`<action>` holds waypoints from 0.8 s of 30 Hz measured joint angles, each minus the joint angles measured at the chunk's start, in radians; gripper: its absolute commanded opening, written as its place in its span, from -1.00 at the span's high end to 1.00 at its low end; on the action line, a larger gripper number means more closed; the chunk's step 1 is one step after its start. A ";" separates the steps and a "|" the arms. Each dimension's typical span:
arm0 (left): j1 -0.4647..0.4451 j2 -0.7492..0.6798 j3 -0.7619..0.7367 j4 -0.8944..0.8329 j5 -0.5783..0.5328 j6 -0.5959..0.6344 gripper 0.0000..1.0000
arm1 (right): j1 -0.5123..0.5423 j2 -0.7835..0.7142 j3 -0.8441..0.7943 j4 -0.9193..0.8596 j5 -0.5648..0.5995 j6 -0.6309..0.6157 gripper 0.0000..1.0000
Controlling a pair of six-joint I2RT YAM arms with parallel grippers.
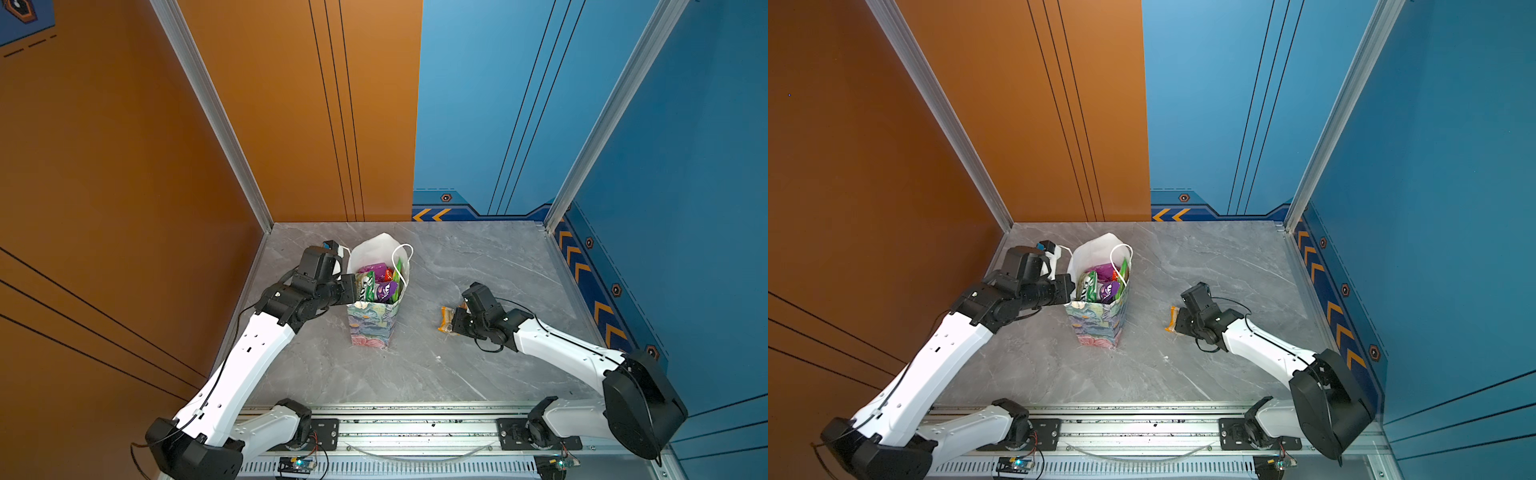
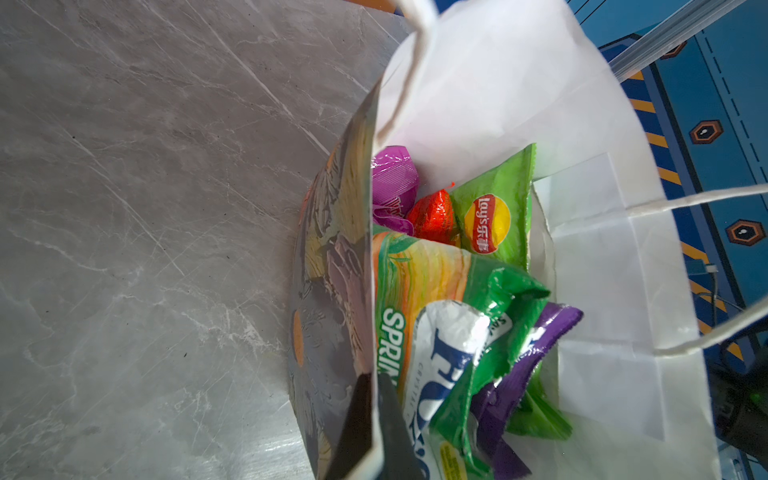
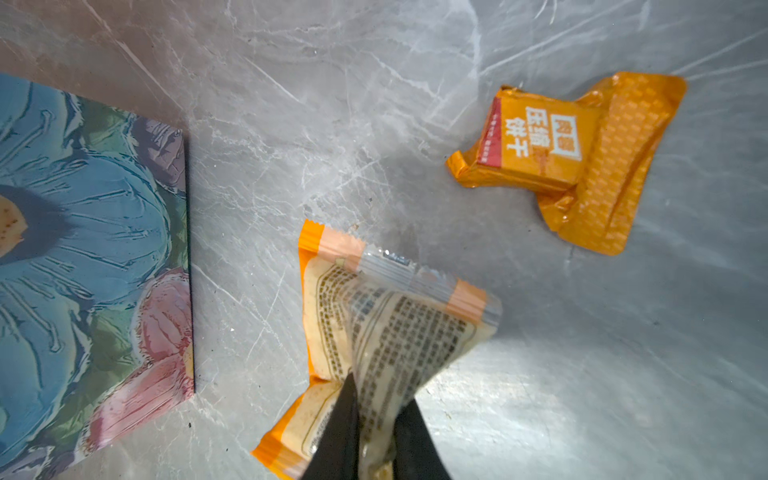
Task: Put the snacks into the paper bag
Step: 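Lift the pastry packet with the right gripper toward the paper bag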
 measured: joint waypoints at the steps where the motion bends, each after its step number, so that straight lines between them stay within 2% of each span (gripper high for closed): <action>1: 0.000 0.000 0.000 0.000 0.000 0.000 0.96 | 0.000 -0.010 0.000 -0.007 0.003 0.000 0.67; 12: 0.000 0.000 0.000 0.000 0.000 0.000 0.95 | 0.006 -0.099 0.027 -0.105 0.028 -0.001 0.67; 24: 0.000 0.000 0.000 0.000 0.000 0.000 0.96 | 0.074 -0.196 0.299 -0.219 0.094 -0.017 0.69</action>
